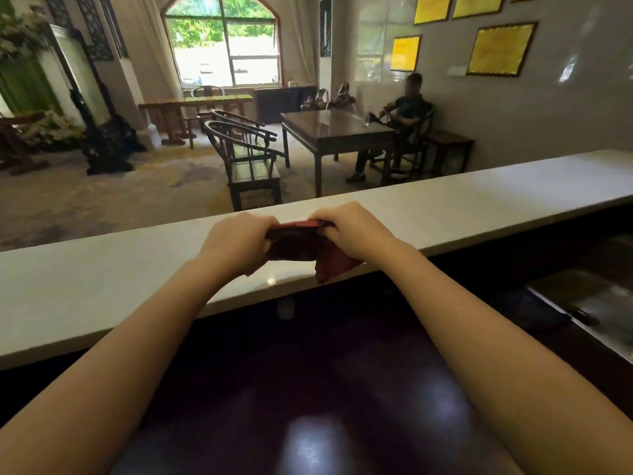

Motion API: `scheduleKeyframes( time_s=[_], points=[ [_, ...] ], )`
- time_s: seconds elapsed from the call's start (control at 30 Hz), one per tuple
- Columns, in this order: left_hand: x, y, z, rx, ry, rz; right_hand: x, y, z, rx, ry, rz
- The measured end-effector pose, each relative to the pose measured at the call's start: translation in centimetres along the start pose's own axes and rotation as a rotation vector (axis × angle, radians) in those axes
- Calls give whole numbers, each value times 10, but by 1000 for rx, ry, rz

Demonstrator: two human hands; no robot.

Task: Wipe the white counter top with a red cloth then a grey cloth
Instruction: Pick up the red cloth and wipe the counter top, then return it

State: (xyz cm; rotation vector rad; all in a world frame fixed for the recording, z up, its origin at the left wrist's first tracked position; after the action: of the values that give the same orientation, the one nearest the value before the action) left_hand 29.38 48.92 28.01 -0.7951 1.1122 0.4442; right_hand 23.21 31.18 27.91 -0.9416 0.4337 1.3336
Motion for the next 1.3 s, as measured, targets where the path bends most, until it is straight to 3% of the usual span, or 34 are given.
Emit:
scheduleKeyframes(
  time_s=[0.43, 0.77, 1.03, 1.13, 1.3],
  points=[
    [52, -110, -324, 330, 221, 165, -169, 189, -227, 370, 14, -35],
    [113, -140, -525, 482, 243, 221, -218, 313, -369, 685, 33, -86],
    [157, -138, -606, 509, 302, 210, -202, 370, -438, 752, 72, -272],
    [180, -117, -616, 540, 264, 240, -176, 392, -449, 770, 36, -239],
    [207, -74, -617, 583, 276, 451, -136, 421, -452, 779, -18, -154]
  ],
)
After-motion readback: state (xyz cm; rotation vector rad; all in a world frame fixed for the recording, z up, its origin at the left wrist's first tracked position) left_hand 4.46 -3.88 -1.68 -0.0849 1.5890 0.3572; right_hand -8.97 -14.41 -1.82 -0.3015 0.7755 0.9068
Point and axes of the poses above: each hand's wrist, its own y-axis away from the middle knuckle, its own x-axis out of the palm, z = x × y, the point moved 1 cm from there along -y, towards the middle knuckle, and after that the axes turned 14 degrees about -y, right-handed, at the moved point
